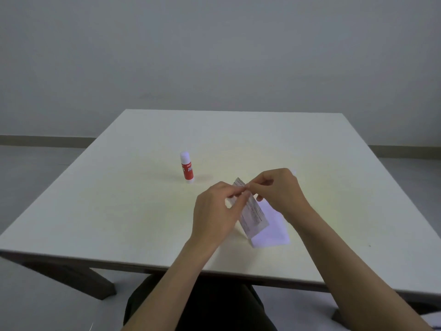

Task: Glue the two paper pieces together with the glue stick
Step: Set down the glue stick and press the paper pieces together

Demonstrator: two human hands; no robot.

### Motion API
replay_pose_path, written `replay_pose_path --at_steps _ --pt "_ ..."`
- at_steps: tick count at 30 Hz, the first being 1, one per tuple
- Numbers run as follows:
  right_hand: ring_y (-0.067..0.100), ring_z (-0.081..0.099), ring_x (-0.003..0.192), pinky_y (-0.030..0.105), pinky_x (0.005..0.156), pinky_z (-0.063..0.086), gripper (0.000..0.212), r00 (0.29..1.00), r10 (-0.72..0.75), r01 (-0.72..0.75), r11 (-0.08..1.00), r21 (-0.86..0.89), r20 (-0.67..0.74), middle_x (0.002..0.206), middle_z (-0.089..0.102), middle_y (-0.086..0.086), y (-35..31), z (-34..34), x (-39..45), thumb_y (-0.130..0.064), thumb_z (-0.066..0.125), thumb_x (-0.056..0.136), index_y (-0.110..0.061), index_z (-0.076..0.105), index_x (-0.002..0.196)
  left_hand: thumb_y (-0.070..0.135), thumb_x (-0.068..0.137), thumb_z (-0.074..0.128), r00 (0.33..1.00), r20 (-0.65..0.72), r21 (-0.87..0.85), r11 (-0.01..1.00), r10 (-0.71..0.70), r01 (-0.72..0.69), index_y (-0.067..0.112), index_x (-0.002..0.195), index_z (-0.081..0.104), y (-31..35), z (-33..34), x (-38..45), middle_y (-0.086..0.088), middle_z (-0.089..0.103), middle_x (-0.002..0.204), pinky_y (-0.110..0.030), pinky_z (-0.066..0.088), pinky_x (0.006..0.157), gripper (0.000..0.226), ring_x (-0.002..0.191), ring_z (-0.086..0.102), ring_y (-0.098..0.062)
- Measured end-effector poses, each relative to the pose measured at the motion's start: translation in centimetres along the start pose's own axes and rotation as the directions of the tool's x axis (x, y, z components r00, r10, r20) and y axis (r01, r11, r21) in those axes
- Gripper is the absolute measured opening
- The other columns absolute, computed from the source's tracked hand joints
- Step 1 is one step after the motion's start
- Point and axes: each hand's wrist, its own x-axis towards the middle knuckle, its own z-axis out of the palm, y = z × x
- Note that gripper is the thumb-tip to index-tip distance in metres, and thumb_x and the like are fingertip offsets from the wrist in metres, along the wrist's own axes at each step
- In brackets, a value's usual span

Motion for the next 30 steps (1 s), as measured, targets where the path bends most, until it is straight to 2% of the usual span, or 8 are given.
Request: replay_pose_path --at_steps 3,4,6,9,12,20,25,30 --pt "-0.002 0.051 0.038 0.008 0.036 0.033 0.009 0.998 0.024 -0.020 0.998 0.063 -0.060 0.054 0.063 -0.004 0.7 -1.5 0.5 -0.007 0.068 0.076 -0.005 0.072 0.068 0.022 0.085 0.066 0.999 -0.045 0.009 1.000 0.027 -0.027 0.020 0.093 0.075 -0.1 -0.3 0.7 0.007 0.071 0.084 -0.017 0.048 0.069 0.012 0.075 0.062 -0.006" --pt "0.001 0.051 0.039 0.013 0.037 0.034 0.011 0.995 0.044 -0.035 0.995 0.097 -0.084 0.055 0.063 -0.001 1.0 -2.0 0.6 -0.007 0.067 0.076 -0.006 0.071 0.066 0.020 0.084 0.067 0.997 -0.071 -0.021 1.000 -0.016 0.014 0.021 0.090 0.074 -0.3 -0.5 0.9 0.010 0.069 0.082 -0.009 0.044 0.067 0.009 0.074 0.062 -0.004" --pt "0.011 0.053 0.045 0.023 0.042 0.035 0.015 0.988 0.108 -0.085 0.976 0.199 -0.109 0.060 0.065 0.006 1.9 -3.0 0.8 -0.006 0.066 0.078 -0.009 0.069 0.064 0.020 0.082 0.068 0.982 -0.104 -0.093 0.984 -0.161 0.151 0.024 0.083 0.070 -0.9 -0.8 1.2 0.014 0.067 0.077 -0.005 0.040 0.061 0.005 0.072 0.061 0.000" --pt "0.018 0.056 0.047 0.027 0.045 0.043 0.015 0.973 0.213 -0.167 0.908 0.384 -0.083 0.066 0.066 0.011 3.5 -3.7 0.5 -0.003 0.062 0.083 -0.004 0.067 0.069 0.022 0.082 0.069 0.917 0.072 -0.261 0.880 -0.392 0.397 0.023 0.076 0.069 -1.4 -0.4 1.2 0.010 0.070 0.073 -0.014 0.046 0.058 0.006 0.061 0.067 -0.004" --pt "0.013 0.059 0.046 0.024 0.047 0.049 0.010 0.957 0.284 -0.229 0.861 0.453 -0.056 0.066 0.065 0.011 5.0 -3.2 0.0 -0.002 0.061 0.084 0.002 0.067 0.077 0.022 0.083 0.069 0.843 0.268 -0.356 0.765 -0.467 0.537 0.019 0.076 0.072 -1.3 0.5 0.6 0.005 0.073 0.070 -0.021 0.048 0.058 0.008 0.062 0.071 -0.009" --pt "0.009 0.059 0.045 0.021 0.048 0.050 0.012 0.938 0.345 -0.279 0.825 0.491 -0.047 0.063 0.064 0.008 6.5 -2.4 -0.7 -0.003 0.061 0.085 -0.001 0.066 0.075 0.016 0.079 0.072 0.790 0.346 -0.392 0.687 -0.506 0.612 0.016 0.076 0.071 -1.5 1.4 0.9 0.004 0.075 0.072 -0.022 0.048 0.062 0.003 0.063 0.072 -0.012" --pt "0.013 0.058 0.050 0.024 0.053 0.050 0.012 0.939 0.340 -0.269 0.821 0.503 -0.053 0.064 0.064 0.007 6.5 -2.1 -1.0 -0.004 0.061 0.086 -0.001 0.066 0.075 0.011 0.078 0.073 0.784 0.363 -0.382 0.688 -0.503 0.618 0.015 0.076 0.067 -1.4 1.9 1.0 -0.001 0.076 0.077 -0.019 0.044 0.056 0.008 0.068 0.074 -0.017" --pt "0.014 0.061 0.048 0.024 0.048 0.051 0.013 0.953 0.285 -0.235 0.911 0.340 -0.103 0.064 0.067 0.009 6.5 -2.2 -0.7 -0.004 0.062 0.083 -0.004 0.067 0.071 0.008 0.075 0.074 0.802 0.320 -0.323 0.738 -0.505 0.593 0.017 0.073 0.064 -1.6 2.0 1.2 -0.001 0.076 0.072 -0.013 0.042 0.051 0.013 0.063 0.072 -0.012"
